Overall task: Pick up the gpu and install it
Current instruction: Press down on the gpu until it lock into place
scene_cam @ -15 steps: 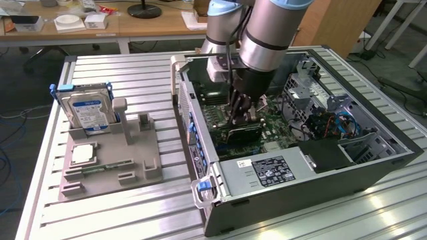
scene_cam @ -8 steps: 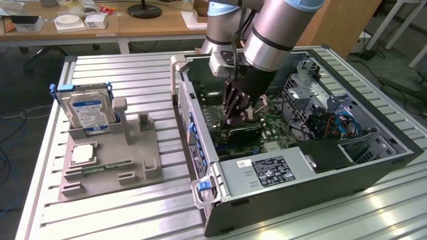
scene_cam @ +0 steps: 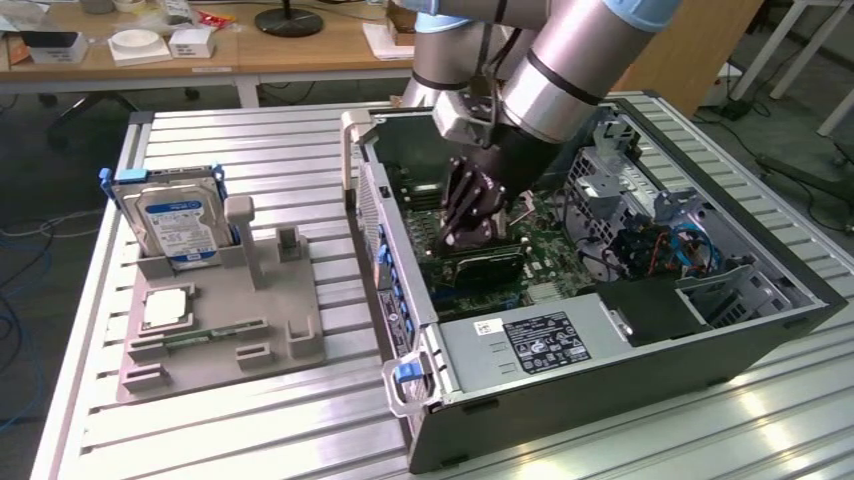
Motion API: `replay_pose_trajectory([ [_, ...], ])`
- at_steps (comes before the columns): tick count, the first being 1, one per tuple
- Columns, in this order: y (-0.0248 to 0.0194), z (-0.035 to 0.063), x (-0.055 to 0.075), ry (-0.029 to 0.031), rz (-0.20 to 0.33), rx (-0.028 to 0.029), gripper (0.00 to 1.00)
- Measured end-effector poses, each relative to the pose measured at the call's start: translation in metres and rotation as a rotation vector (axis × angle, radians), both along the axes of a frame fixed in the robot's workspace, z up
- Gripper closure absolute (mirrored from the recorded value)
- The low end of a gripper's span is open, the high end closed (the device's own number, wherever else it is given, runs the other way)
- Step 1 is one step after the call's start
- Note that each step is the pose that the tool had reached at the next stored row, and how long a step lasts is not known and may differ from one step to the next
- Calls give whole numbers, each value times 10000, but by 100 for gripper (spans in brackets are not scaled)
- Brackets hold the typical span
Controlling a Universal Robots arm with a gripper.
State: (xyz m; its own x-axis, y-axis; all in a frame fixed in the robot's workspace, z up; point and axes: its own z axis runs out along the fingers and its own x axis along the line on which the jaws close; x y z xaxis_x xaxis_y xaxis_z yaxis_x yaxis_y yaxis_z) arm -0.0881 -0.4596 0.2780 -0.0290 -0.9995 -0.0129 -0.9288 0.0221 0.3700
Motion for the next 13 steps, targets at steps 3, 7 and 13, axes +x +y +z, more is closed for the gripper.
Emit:
replay_pose_trajectory([
  [3, 0, 0, 69, 525, 0, 0, 90],
  [7, 0, -5, 166, 1122, 1, 0, 90],
  [13, 15, -53, 168, 1700, 0, 1, 90],
])
